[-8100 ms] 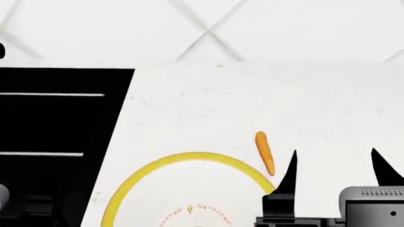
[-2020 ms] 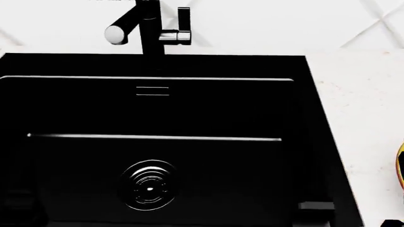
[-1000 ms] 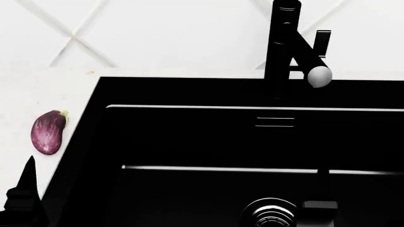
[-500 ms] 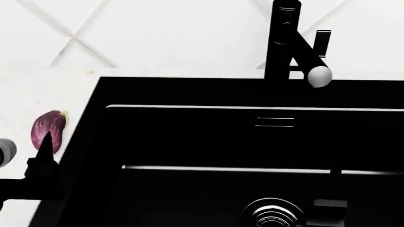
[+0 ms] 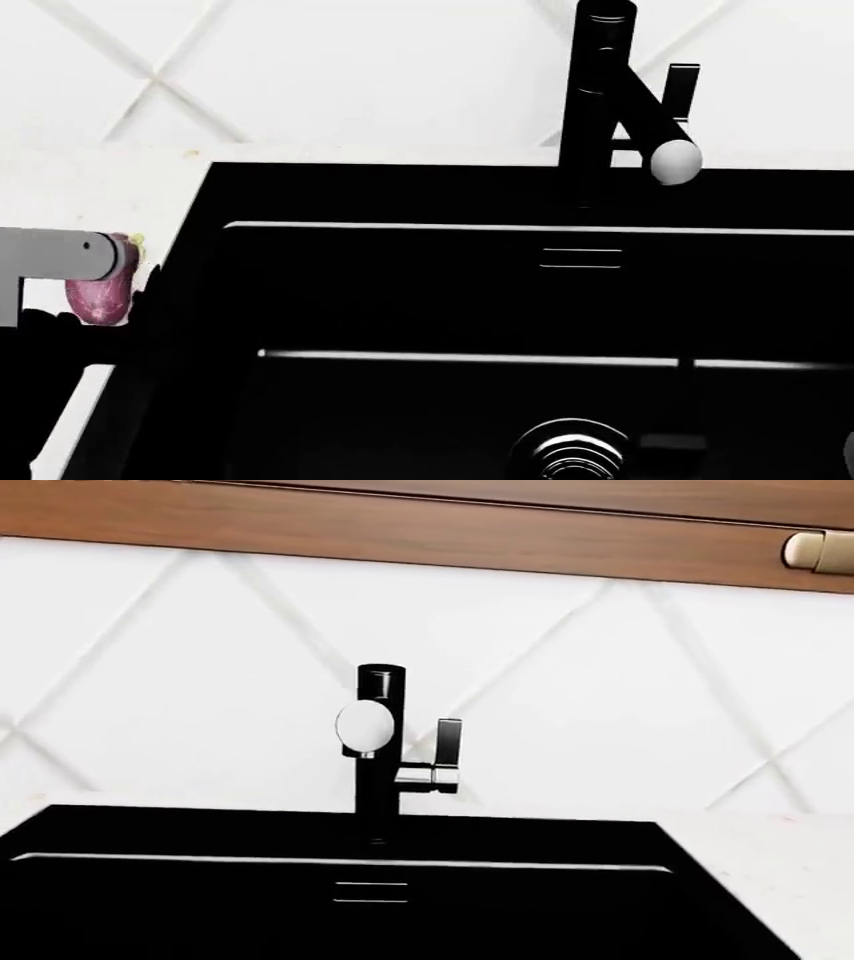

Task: There is a mixed pile of frozen fruits and vegetables on the counter. Locate all the frozen vegetables and place the items in a bowl on the counter. Take all the frozen fruits and defrost them in a running sink.

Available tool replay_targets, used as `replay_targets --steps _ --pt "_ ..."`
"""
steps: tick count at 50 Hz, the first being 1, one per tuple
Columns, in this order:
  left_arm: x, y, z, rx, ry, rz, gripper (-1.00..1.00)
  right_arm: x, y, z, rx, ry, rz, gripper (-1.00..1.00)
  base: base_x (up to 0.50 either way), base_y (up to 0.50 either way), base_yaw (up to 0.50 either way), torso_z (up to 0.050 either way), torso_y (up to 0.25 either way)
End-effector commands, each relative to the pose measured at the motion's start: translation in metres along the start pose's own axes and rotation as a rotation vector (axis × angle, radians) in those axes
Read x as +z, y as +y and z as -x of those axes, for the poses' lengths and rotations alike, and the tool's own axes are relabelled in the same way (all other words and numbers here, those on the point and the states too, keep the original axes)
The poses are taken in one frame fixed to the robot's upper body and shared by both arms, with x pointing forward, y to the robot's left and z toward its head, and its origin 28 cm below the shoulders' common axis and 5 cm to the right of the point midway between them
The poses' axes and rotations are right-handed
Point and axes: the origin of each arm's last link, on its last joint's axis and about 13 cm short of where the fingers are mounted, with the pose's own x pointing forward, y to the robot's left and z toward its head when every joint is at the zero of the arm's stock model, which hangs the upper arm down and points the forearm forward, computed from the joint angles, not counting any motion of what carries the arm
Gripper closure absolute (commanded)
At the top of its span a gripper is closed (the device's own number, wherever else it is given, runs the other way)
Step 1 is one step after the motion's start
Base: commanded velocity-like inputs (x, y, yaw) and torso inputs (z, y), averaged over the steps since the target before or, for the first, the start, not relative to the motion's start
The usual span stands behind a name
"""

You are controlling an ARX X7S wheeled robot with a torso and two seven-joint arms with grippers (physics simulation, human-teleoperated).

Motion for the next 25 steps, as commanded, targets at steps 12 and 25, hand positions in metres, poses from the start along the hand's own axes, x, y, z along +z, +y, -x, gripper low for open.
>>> replay_targets --steps 12,25 --pt "-0.017 -0.001 -0.048 0.035 0.128 0.005 -1.00 -0.002 0.000 -0.002 -0.003 -0.014 0.005 -1.00 0.00 0.00 0.00 0.000 0.000" --pt "-0.015 0.010 -0.070 0.082 0.174 0.013 -1.00 -0.003 0.000 -0.002 -0.003 -0.011 0.004 -1.00 0.00 0.00 0.00 0.000 0.000"
